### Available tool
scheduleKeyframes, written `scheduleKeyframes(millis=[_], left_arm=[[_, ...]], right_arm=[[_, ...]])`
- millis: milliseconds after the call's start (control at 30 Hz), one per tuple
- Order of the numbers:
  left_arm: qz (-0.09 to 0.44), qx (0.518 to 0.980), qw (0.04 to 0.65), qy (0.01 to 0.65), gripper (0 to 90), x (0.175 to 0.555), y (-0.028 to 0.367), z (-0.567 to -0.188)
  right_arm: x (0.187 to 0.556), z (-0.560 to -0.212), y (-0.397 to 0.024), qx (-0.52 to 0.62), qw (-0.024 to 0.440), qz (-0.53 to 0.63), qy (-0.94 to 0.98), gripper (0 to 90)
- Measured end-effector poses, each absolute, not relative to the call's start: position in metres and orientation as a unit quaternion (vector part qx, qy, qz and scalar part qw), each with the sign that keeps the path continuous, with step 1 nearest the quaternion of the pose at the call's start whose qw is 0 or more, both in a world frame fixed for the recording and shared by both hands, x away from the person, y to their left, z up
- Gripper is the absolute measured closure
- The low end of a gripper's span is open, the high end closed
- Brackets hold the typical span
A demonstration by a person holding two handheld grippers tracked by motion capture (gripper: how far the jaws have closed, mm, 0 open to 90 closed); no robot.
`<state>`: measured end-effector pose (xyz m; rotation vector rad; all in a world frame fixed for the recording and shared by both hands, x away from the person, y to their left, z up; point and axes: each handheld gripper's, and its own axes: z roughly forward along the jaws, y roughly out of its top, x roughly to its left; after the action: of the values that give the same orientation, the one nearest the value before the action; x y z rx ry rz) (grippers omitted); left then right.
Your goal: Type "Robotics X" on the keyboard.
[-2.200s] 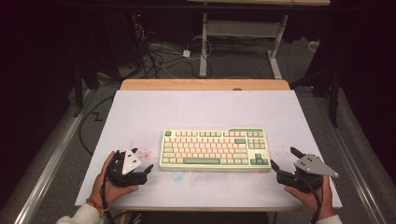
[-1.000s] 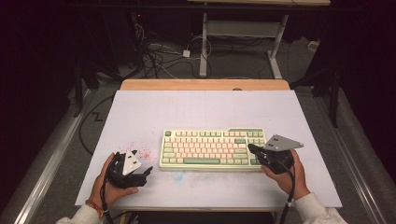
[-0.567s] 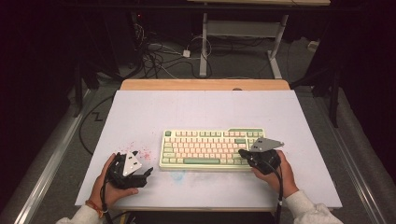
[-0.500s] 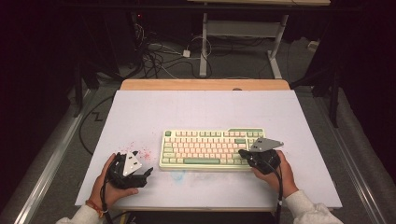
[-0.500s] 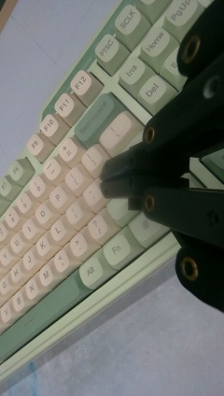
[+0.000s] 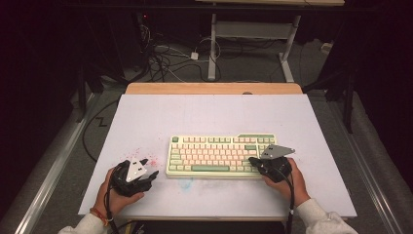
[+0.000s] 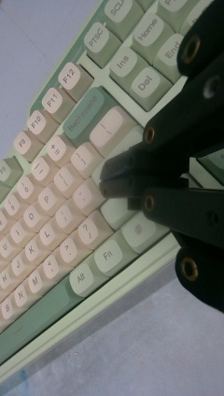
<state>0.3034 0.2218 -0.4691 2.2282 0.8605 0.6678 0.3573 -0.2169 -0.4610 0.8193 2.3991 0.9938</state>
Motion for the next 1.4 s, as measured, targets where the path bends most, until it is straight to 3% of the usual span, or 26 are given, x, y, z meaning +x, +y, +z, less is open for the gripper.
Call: scheduleKeyframes(millis=[33,67,200,1400], left_arm=[[0.247,0.848,0.329,0.335,54.0,0.304,0.223,-0.468],[0.24,0.848,0.334,0.335,67.6,0.304,0.223,-0.466],[0.226,0.857,0.332,0.322,87.5,0.306,0.221,-0.462],[0.178,0.886,0.338,0.264,87.6,0.364,0.138,-0.432]], right_arm=[[0.357,-0.461,-0.217,0.294,0.208,0.357,0.862,90.0],[0.357,-0.461,-0.217,0.294,0.208,0.357,0.862,90.0],[0.356,-0.462,-0.218,0.294,0.21,0.359,0.86,90.0],[0.354,-0.463,-0.217,0.292,0.22,0.358,0.859,90.0]])
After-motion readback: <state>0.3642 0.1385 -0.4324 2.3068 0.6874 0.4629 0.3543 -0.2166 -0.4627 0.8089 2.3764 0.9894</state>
